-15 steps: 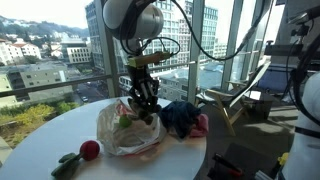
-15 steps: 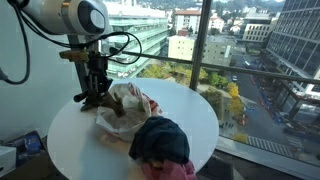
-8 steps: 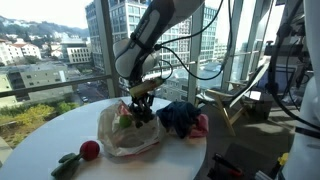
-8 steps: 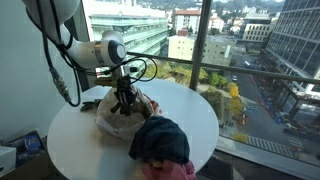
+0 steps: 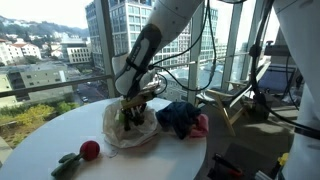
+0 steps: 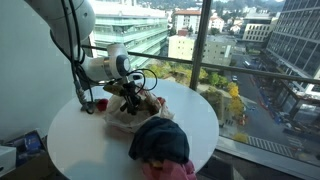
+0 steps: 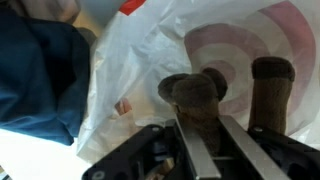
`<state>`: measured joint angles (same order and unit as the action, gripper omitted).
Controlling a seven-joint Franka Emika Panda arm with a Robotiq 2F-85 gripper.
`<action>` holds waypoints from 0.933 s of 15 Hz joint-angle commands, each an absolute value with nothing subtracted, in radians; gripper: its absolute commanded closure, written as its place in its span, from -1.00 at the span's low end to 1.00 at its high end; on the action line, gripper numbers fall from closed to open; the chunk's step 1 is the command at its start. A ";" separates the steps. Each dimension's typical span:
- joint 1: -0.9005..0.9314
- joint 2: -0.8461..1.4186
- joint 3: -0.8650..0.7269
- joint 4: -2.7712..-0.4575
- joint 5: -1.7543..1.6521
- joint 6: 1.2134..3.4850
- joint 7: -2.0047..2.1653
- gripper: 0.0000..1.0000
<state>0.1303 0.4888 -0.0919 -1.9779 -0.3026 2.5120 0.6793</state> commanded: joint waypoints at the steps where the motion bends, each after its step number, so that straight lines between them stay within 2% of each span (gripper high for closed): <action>1: 0.186 0.522 -0.135 -1.953 -0.306 2.576 0.733 0.73; 2: 0.197 0.542 -0.148 -1.940 -0.307 2.577 0.754 0.72; 3: 0.191 0.560 -0.143 -1.927 -0.282 2.556 0.747 0.09; 4: 0.186 0.566 -0.138 -1.919 -0.266 2.539 0.735 0.07; 11: 0.269 0.447 -0.202 -1.927 -0.388 2.286 0.810 -0.96; 14: 0.240 0.427 -0.120 -1.888 -0.354 2.190 0.696 -1.00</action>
<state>0.2473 0.4610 -0.1673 -1.9166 -0.3551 2.2696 0.7581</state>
